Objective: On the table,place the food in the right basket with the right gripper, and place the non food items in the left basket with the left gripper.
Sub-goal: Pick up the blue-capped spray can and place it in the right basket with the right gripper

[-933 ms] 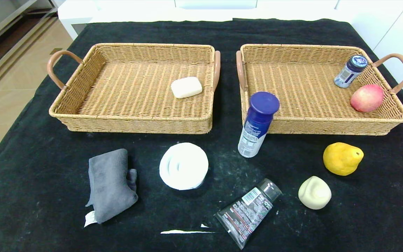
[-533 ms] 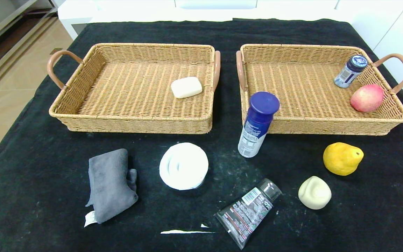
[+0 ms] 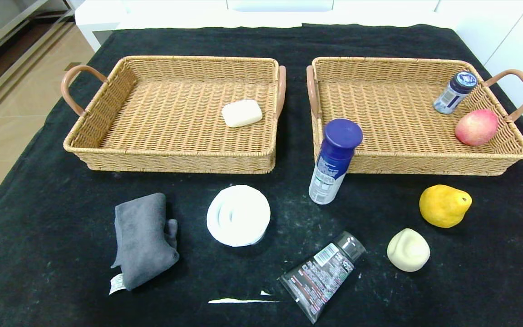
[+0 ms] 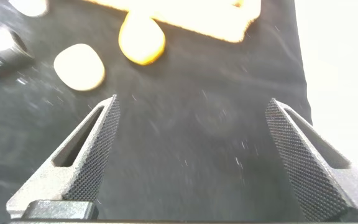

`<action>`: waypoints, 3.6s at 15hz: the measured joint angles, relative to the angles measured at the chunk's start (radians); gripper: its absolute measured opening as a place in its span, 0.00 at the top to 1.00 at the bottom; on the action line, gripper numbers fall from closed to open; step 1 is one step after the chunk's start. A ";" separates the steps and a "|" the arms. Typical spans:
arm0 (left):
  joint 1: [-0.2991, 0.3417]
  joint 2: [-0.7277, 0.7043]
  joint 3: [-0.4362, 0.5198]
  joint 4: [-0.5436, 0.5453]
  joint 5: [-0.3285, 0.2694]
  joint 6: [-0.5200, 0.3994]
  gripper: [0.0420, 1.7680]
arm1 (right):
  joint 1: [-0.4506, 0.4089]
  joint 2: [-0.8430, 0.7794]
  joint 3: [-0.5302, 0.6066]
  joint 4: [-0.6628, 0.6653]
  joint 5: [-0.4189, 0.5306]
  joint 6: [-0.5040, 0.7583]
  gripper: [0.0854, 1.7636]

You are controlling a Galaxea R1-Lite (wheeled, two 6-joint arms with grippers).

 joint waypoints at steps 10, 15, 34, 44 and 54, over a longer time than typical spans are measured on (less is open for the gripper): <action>-0.028 0.353 -0.204 -0.080 -0.221 0.158 0.03 | 0.010 0.447 -0.217 -0.165 0.220 0.042 0.03; -0.151 0.509 -0.227 -0.169 -0.227 0.149 0.03 | 0.123 0.605 -0.270 -0.218 0.233 0.053 0.03; -0.414 0.785 -0.306 -0.280 -0.216 0.158 0.03 | 0.380 0.863 -0.333 -0.309 0.199 0.114 0.03; -0.429 0.798 -0.299 -0.289 -0.206 0.157 0.03 | 0.450 0.949 -0.328 -0.384 0.130 0.118 0.03; -0.429 0.799 -0.293 -0.290 -0.199 0.157 0.03 | 0.624 1.081 -0.316 -0.545 -0.091 0.109 0.03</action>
